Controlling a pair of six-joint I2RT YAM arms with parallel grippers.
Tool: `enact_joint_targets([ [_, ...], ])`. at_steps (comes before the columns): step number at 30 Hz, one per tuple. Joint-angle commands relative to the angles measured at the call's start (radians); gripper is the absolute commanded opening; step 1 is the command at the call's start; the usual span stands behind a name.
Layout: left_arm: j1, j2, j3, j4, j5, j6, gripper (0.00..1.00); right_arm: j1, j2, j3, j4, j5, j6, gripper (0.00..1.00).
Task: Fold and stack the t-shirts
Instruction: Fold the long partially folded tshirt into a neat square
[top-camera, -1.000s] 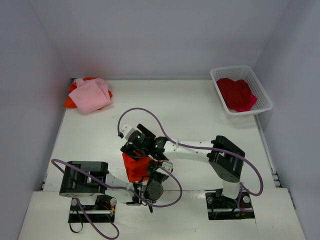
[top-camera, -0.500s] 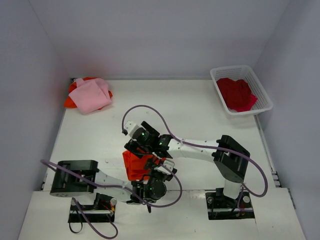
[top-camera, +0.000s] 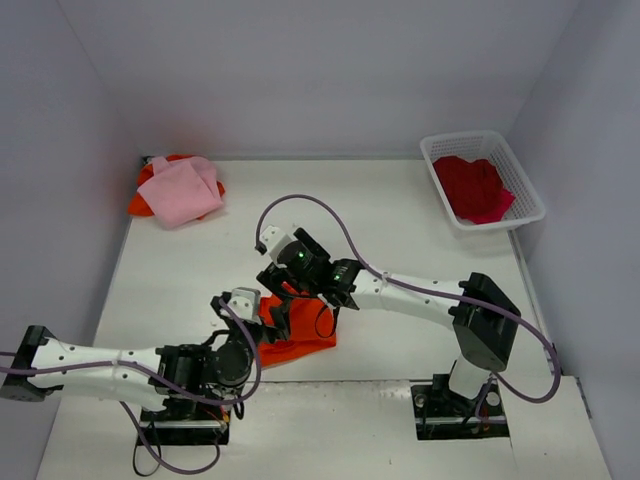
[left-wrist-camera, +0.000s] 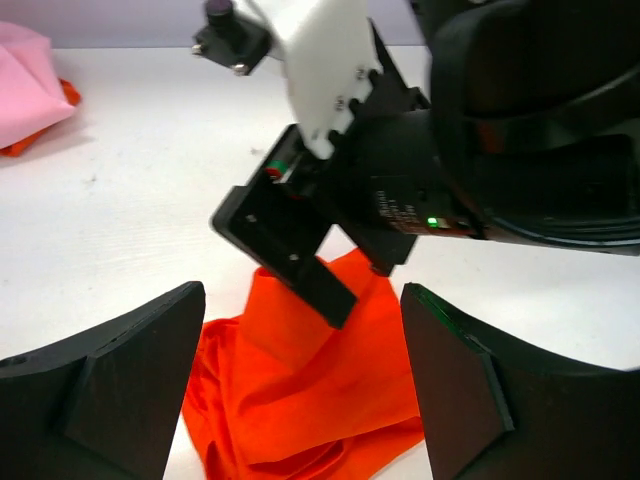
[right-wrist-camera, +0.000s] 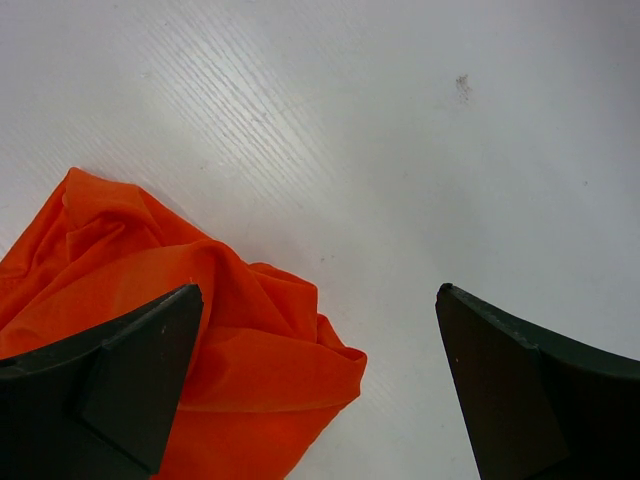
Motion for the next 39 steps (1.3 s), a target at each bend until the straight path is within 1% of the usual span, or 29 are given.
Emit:
enact_joint_targets([
  [1,0.001,-0.020,0.011,-0.172,-0.051,-0.074,0.74,-0.004,-0.065,-0.001,0.001,0.012,-0.007,1.00],
  [10,0.001,-0.031,-0.003,-0.198,-0.146,-0.118,0.74,-0.013,-0.131,-0.059,-0.031,0.044,-0.003,1.00],
  [13,0.002,-0.064,0.011,-0.270,-0.196,-0.156,0.75,-0.021,-0.166,-0.091,-0.033,0.044,0.008,1.00],
  [14,0.002,-0.078,0.024,-0.348,-0.205,-0.187,0.74,-0.023,-0.183,-0.100,-0.033,0.041,0.013,1.00],
  [15,0.002,-0.106,0.031,-0.385,-0.220,-0.248,0.74,-0.024,-0.191,-0.120,-0.033,0.039,0.022,1.00],
  [16,0.002,-0.120,0.032,-0.414,-0.225,-0.267,0.74,-0.024,-0.197,-0.131,-0.033,0.041,0.027,1.00],
  [19,0.002,-0.161,0.015,-0.436,-0.231,-0.264,0.75,-0.024,-0.214,-0.163,-0.033,0.041,0.042,1.00],
  [20,0.002,-0.175,0.012,-0.457,-0.229,-0.294,0.75,-0.026,-0.216,-0.177,-0.033,0.042,0.050,1.00],
  [23,0.002,-0.189,0.011,-0.473,-0.234,-0.321,0.74,-0.024,-0.222,-0.209,-0.033,0.041,0.066,1.00],
  [29,0.002,-0.160,0.014,-0.477,-0.242,-0.350,0.74,-0.026,-0.188,-0.235,0.010,0.042,0.079,1.00],
  [32,0.002,-0.144,0.026,-0.542,-0.246,-0.422,0.74,-0.026,-0.157,-0.231,0.039,0.056,0.073,1.00],
  [33,0.002,-0.141,0.034,-0.592,-0.249,-0.445,0.75,-0.026,-0.142,-0.226,0.046,0.061,0.068,1.00],
  [34,0.002,-0.138,0.040,-0.623,-0.255,-0.503,0.75,-0.027,-0.134,-0.216,0.050,0.062,0.062,1.00],
  [36,0.001,-0.133,0.050,-0.690,-0.260,-0.548,0.75,-0.032,-0.119,-0.206,0.069,0.062,0.057,1.00],
  [39,0.001,-0.135,0.052,-0.727,-0.269,-0.592,0.75,-0.042,-0.090,-0.199,0.104,0.048,0.053,1.00],
])
